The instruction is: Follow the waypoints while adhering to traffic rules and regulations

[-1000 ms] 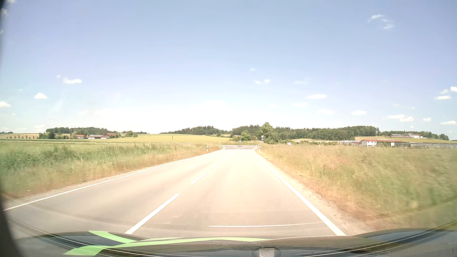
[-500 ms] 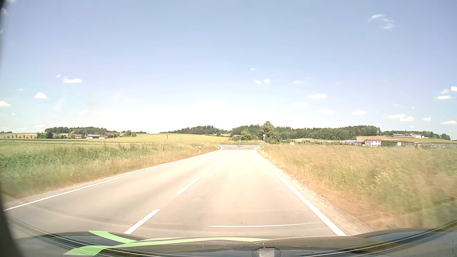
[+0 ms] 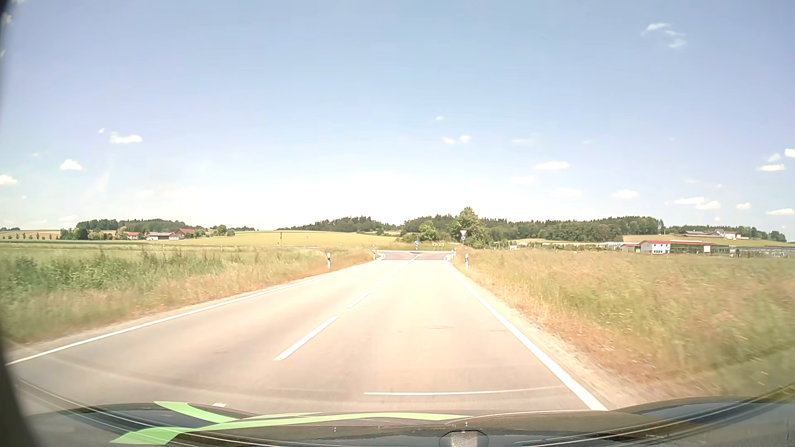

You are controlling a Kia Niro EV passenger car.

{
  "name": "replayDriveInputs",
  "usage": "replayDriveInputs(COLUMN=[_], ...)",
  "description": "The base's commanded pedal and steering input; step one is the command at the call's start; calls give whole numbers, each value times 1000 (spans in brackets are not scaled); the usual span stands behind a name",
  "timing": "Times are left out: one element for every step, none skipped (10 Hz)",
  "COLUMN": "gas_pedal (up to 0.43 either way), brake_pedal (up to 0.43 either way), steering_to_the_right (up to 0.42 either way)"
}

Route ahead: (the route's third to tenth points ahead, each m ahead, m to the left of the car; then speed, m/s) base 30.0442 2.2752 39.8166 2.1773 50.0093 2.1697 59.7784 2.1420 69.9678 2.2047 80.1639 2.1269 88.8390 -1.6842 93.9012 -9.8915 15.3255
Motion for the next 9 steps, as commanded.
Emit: replayDriveInputs(gas_pedal=[0,0,0,0,0,0,0,0,0], brake_pedal=[0,0,0,0,0,0,0,0,0], steering_to_the_right=[0,0,0,0,0,0,0,0,1])
